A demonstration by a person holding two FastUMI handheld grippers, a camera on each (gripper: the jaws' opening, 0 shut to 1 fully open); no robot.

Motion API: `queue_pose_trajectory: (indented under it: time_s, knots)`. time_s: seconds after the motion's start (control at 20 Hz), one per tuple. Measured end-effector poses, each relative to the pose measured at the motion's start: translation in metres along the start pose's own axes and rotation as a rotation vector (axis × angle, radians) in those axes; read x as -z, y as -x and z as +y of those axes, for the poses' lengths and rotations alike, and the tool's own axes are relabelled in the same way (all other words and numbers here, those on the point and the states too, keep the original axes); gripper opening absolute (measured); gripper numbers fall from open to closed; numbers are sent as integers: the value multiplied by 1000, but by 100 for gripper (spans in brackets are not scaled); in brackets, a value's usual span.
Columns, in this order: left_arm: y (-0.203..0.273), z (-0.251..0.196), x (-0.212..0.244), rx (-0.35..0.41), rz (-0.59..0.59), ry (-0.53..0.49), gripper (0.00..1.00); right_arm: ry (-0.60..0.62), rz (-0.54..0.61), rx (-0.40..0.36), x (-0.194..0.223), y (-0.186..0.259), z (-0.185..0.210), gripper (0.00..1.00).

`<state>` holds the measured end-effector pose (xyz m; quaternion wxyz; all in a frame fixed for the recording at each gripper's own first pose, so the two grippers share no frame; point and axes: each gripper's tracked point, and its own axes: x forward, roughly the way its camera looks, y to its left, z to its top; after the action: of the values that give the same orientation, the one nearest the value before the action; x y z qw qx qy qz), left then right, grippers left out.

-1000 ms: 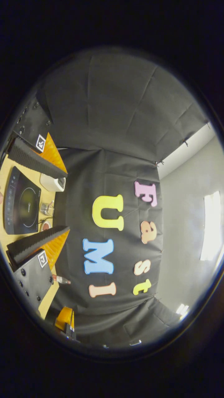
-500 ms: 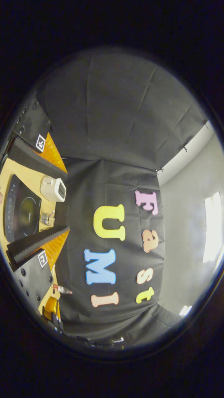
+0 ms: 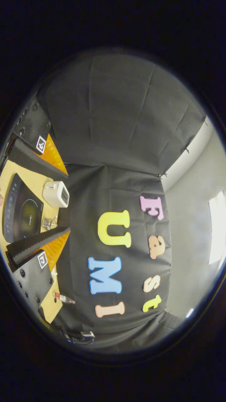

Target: First push the handle of the pot to place it horizontally, then grasp the pot with both hands and set it on the induction cooktop.

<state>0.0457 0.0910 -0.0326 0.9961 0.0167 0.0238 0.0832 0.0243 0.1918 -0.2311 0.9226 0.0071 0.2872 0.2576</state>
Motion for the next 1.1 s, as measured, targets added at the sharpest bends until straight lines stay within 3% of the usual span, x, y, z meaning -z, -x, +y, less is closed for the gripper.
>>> queue_pose_trajectory:
  time_s: [0.3, 0.6, 0.65, 1.1]
  knots:
    - [-4, 1, 3, -37, 13, -28, 99, 0, 112, -72, 37, -22, 6, 0]
    - [-1, 6, 6, -67, 25, -44, 94, 2, 235, -139, 76, -35, 16, 0]
    - [0, 7, 6, -70, 26, -46, 99, 0, 257, -147, 83, -37, 16, 0]
    - [4, 4, 2, -77, 27, -53, 94, -61, 433, -109, 138, -40, -9, 0]
